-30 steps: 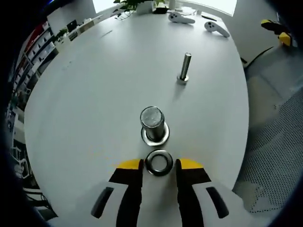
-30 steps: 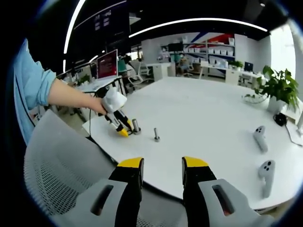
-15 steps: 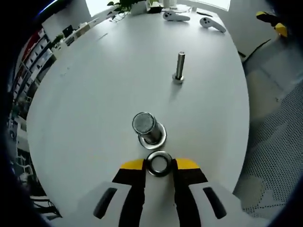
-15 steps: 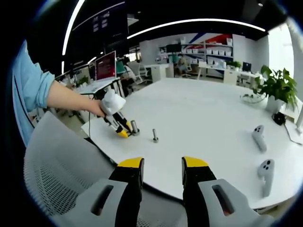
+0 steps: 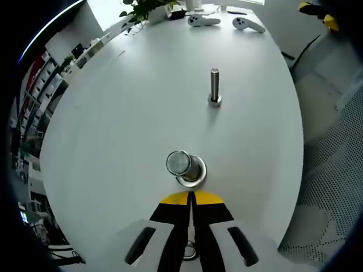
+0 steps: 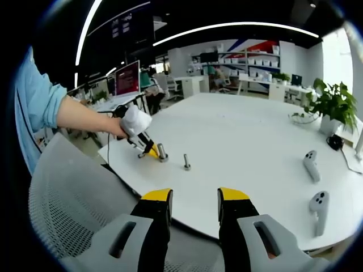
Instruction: Place the washer onto the threaded stud by aligning its center hole with the stud, sliding it down to the base, and recovering from edge contact or off-axis alignment until the washer reaches the visible bottom stop.
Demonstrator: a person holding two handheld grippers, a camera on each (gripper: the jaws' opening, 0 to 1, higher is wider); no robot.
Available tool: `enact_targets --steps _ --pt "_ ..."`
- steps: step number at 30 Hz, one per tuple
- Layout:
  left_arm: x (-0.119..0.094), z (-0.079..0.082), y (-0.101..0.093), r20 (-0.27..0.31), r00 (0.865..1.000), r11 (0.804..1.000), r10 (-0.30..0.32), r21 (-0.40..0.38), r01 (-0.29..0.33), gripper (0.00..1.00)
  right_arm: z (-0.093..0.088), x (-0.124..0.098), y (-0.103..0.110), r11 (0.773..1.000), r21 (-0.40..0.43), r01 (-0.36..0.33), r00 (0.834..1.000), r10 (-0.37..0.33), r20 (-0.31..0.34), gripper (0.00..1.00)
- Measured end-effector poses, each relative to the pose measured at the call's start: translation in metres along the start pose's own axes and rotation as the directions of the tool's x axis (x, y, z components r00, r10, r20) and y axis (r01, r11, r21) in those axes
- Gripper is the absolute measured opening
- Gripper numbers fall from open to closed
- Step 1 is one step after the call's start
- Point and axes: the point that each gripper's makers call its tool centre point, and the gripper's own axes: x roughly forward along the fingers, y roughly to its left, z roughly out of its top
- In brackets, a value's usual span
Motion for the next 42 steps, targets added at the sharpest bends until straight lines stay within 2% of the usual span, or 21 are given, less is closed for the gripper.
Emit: enact_targets --steps 2,5,8,13,18,20,25,31,34,35,38,42 --pt "-0.011 0.0 0.005 0.024 1.0 1.0 0.01 -0.026 -0.009 0.05 0.0 0.0 0.0 1.0 -0.001 -0.003 1.0 0.003 0.001 0.34" --pt "-0.029 -0.011 0.019 0.024 0.999 0.999 0.032 -0.041 -0.031 0.07 0.001 0.001 0.001 1.0 -0.007 -0.011 1.0 0.011 0.0 0.33" --pt "-0.039 -0.026 0.024 0.012 0.999 0.998 0.046 -0.049 -0.045 0.14 0.001 0.001 0.003 1.0 -0.009 -0.02 1.0 0.02 -0.002 0.33" --pt "-0.044 -0.048 0.023 -0.014 1.0 0.995 0.022 -0.1 -0.024 0.26 0.001 0.001 0.003 1.0 -0.007 -0.018 1.0 0.018 -0.001 0.33" --pt "-0.039 -0.062 0.017 -0.045 0.999 0.995 -0.001 -0.095 -0.003 0.39 0.0 0.001 0.003 1.0 -0.008 -0.02 1.0 0.02 -0.004 0.33" --pt "-0.035 -0.074 0.01 -0.092 0.995 0.995 -0.041 -0.099 0.032 0.39 0.0 0.001 0.003 1.0 -0.008 -0.02 1.0 0.02 -0.005 0.33" --pt "-0.025 -0.093 0.005 -0.131 0.989 0.991 -0.073 -0.124 0.056 0.36 -0.001 0.001 0.003 1.0 -0.006 -0.018 1.0 0.018 -0.006 0.33" --pt "-0.024 -0.094 0.004 -0.136 0.988 0.988 -0.08 -0.145 0.06 0.36 0.0 0.0 0.001 1.0 -0.002 -0.011 1.0 0.011 -0.003 0.33" --pt "-0.022 -0.1 0.002 -0.171 0.981 0.992 -0.092 -0.103 0.075 0.35 -0.005 0.001 0.001 1.0 -0.01 -0.006 0.999 0.006 -0.034 0.33" --pt "-0.022 -0.097 0.001 -0.155 0.983 0.99 -0.103 -0.11 0.086 0.33 -0.004 0.001 0.001 1.0 -0.01 -0.007 0.999 0.006 -0.033 0.33" --pt "-0.022 -0.095 0.003 -0.158 0.983 0.991 -0.096 -0.103 0.081 0.32 -0.004 0.001 0.001 1.0 -0.004 -0.005 1.0 0.005 -0.023 0.33" --pt "-0.02 -0.095 0.001 -0.156 0.98 0.988 -0.122 -0.113 0.104 0.29 -0.003 0.001 0.0 1.0 -0.003 -0.003 1.0 0.003 -0.02 0.33"
